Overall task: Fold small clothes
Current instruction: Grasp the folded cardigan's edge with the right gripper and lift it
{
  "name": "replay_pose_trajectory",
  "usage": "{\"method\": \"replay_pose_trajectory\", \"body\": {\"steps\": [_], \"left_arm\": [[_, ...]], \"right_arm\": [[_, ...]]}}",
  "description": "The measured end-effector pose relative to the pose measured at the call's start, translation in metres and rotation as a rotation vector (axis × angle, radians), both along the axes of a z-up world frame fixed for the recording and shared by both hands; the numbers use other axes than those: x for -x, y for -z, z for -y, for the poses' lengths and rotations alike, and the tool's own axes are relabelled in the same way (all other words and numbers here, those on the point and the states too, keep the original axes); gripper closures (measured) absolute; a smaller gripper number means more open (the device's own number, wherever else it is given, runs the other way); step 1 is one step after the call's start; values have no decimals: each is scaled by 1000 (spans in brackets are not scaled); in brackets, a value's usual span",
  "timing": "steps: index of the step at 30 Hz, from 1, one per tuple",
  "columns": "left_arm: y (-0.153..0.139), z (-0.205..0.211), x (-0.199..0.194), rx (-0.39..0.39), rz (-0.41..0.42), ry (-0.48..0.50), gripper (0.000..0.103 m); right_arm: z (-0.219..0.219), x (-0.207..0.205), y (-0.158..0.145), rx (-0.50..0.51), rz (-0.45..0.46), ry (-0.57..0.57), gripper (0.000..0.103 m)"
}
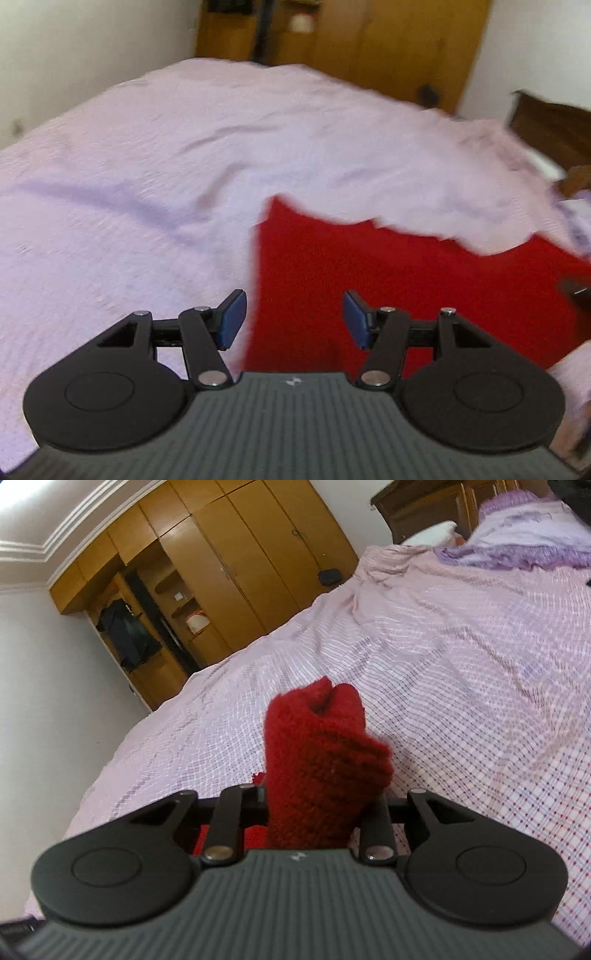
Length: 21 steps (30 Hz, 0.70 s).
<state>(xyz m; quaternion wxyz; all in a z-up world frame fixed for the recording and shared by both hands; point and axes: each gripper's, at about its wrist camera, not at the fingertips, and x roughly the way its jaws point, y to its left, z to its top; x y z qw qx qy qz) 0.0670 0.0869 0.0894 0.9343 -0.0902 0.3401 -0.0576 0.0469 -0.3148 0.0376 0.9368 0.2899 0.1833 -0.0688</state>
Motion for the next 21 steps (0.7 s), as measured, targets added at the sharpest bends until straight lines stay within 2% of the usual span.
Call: {"method": "replay_pose_trajectory", "body": {"steps": [5,10,12,13,17,21], "left_arm": [[-2,50,-12,-42,5,133,42],[23,87,-27,-45,-65,206,43],[36,99,-31,-50,-102,231,44],[41,106,-34,-80,-106,234,44],[52,120,-33,-171,-77,243,43],[50,116,-32,-164,-75,253,43]], "right_arm": [[8,7,13,-69,-2,14,74],[12,10,21,-107,7,8,74],[11,10,19,-96,16,-3,74],[9,11,17,-90,22,-9,74],[-5,14,1,-37,68,-56,74],[-24,14,-21,25,114,-115,74]]}}
